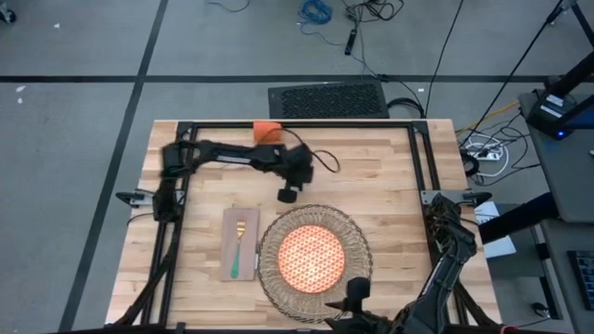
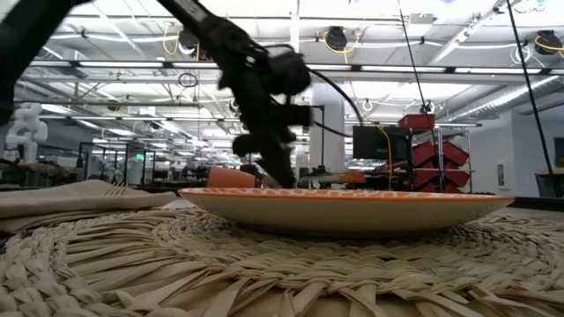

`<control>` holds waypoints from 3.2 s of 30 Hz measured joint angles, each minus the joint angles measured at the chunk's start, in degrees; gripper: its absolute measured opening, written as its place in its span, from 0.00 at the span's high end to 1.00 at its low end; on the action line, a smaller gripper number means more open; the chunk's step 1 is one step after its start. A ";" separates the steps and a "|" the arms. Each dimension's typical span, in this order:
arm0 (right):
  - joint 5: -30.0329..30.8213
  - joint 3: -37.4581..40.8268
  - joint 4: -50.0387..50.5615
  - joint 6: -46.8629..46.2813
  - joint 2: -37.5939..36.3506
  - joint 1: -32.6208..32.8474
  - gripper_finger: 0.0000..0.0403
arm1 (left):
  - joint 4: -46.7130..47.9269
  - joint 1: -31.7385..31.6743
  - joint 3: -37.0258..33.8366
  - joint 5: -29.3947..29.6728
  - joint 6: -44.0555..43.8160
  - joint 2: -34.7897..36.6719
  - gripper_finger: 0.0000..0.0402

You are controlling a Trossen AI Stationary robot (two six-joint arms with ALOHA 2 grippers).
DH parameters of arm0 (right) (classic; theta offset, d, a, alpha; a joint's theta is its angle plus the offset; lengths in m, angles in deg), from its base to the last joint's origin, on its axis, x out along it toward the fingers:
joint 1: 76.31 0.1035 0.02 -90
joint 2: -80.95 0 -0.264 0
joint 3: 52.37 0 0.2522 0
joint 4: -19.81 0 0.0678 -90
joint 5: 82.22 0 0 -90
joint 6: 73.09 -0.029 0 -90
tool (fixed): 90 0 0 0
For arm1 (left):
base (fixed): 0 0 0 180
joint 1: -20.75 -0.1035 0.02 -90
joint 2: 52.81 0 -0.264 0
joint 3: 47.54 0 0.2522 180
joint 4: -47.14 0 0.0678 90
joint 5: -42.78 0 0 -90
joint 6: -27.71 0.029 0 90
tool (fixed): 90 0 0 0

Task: Set table place
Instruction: Move the spoon to the middle right of the table, then put the knife on the table to the right of the mat

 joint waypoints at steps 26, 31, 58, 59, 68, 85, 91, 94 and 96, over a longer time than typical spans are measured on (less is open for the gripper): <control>4.17 5.81 -2.72 -7.26 0.37 1.53 0.62 | 4.11 13.71 37.70 2.07 9.45 -20.21 0.66; 5.29 5.80 -2.96 -6.13 0.37 1.63 0.62 | 10.71 13.51 37.72 11.77 8.85 -20.21 0.60; 14.45 13.17 3.39 -19.34 0.28 4.82 0.62 | 8.39 -11.08 -4.60 8.37 -15.50 13.17 0.64; 14.63 13.16 3.59 -19.76 0.28 4.97 0.62 | 7.25 -12.60 -7.38 7.11 -15.40 14.77 0.64; 14.38 13.16 3.40 -19.76 0.13 4.08 0.62 | -1.60 -25.89 -17.57 -3.10 -16.11 18.76 0.64; 14.16 13.16 3.08 -19.38 0.11 3.36 0.62 | 8.38 -33.64 -17.12 -2.63 -14.64 11.81 0.64; 14.16 13.14 2.82 -19.30 0.11 3.36 0.62 | 11.00 -31.63 -17.29 -1.82 -14.73 11.85 0.64; 14.12 13.14 2.30 -19.11 0.11 3.51 0.62 | 10.25 -30.29 -18.52 2.73 -14.55 11.88 0.64; 14.14 13.14 1.95 -19.06 0.11 3.53 0.62 | 8.85 -29.84 -19.45 4.44 -14.40 12.05 0.64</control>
